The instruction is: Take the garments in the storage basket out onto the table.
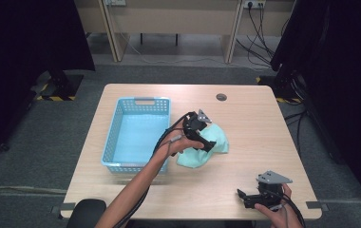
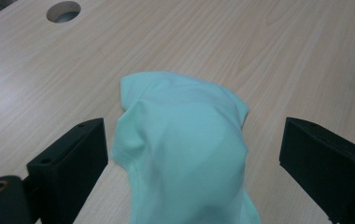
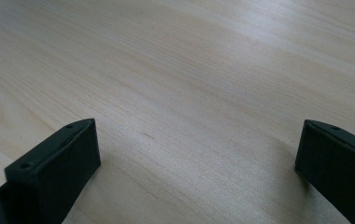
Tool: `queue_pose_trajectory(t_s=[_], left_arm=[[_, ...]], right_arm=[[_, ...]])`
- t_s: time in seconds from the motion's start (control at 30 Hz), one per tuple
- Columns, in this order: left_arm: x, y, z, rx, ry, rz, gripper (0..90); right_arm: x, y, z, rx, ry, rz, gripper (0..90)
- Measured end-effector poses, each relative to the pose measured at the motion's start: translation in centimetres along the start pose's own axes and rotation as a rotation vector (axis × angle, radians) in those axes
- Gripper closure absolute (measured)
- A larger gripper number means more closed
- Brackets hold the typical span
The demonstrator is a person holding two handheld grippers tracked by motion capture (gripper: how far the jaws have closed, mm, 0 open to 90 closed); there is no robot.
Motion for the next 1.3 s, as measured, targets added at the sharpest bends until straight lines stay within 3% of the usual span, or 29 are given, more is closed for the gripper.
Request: queue_pose_trajectory(t_s=[0.23, 0.33, 0.53, 1.0, 1.3], left_arm=[[-0.7, 0.1, 0.3, -0.015, -0.005, -0.029, 7.7], [-1.7, 0.3, 0.7, -0.041, -0.006, -0.064, 7.3], [-2.5, 0.7, 1.3, -0.068, -0.022, -0.081, 6.9], [-4.6, 1.4, 1.9, -0.082, -0.036, -0.134, 6.3], [-6.2, 2.6, 2.5, -0.100, -0.057, -0.169, 6.4]], right_arm=[[0.0, 0.0, 0.0, -0.001, 0.000, 0.000, 0.2], [0.0, 0.0, 0.0, -0.001, -0.001, 0.001, 0.2], [0.0, 0.0, 0.0, -0.001, 0.000, 0.000, 0.2], [0.0, 0.0, 0.0, -0.001, 0.000, 0.000, 0.2], [0.0, 0.0, 0.0, 0.000, 0.000, -0.001, 0.2]])
Point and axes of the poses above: each handheld gripper's, and its own axes: x roughly forward along the jaws, y roughly out of its underside, z roughly to its left, the point moved 1 cm from there along x, roughly forward along the jaws, and after that the axes turned 9 degrees about x, right-handed, at the moved point
